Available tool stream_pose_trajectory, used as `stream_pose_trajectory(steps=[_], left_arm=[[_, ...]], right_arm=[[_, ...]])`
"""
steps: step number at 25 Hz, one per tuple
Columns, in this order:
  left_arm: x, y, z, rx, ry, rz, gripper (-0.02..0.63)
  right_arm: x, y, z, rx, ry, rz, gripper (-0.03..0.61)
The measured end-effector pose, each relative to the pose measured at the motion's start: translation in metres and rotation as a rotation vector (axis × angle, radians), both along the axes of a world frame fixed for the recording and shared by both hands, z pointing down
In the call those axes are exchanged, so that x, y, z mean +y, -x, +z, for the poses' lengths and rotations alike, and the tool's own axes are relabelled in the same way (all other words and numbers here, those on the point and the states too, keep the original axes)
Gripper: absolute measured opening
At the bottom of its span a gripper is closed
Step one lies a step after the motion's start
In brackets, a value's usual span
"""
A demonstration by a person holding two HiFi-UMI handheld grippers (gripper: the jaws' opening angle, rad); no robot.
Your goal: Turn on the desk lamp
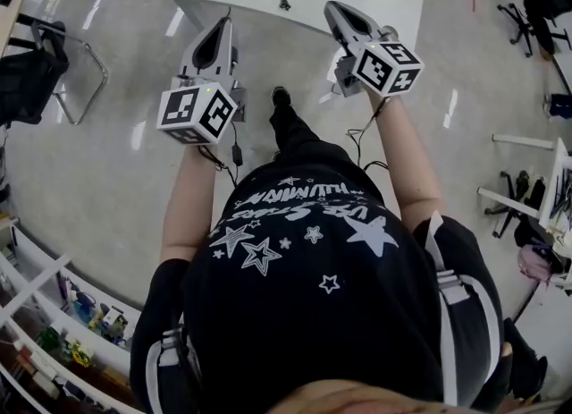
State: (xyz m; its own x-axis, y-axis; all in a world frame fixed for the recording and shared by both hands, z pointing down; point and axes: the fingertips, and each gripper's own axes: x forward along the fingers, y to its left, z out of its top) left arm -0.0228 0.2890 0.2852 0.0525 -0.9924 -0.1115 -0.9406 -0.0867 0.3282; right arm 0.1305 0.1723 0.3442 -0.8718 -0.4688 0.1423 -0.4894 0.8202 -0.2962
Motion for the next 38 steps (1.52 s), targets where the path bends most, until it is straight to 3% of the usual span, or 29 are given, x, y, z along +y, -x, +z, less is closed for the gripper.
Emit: stream_pose_trajectory(steps=[22,38], left_arm=[[-0.185,0.062,0.026,0.008,0.095,0.021,0.009],[-0.258,0.057,0.041,-0.001,0.141,0.066,0.009]], right_arm=[[-0.187,0.077,0.029,0.033,0.080,-0.004,0.006],[-0.244,0.081,0.058,0.047,0.163,-0.022,0.006]])
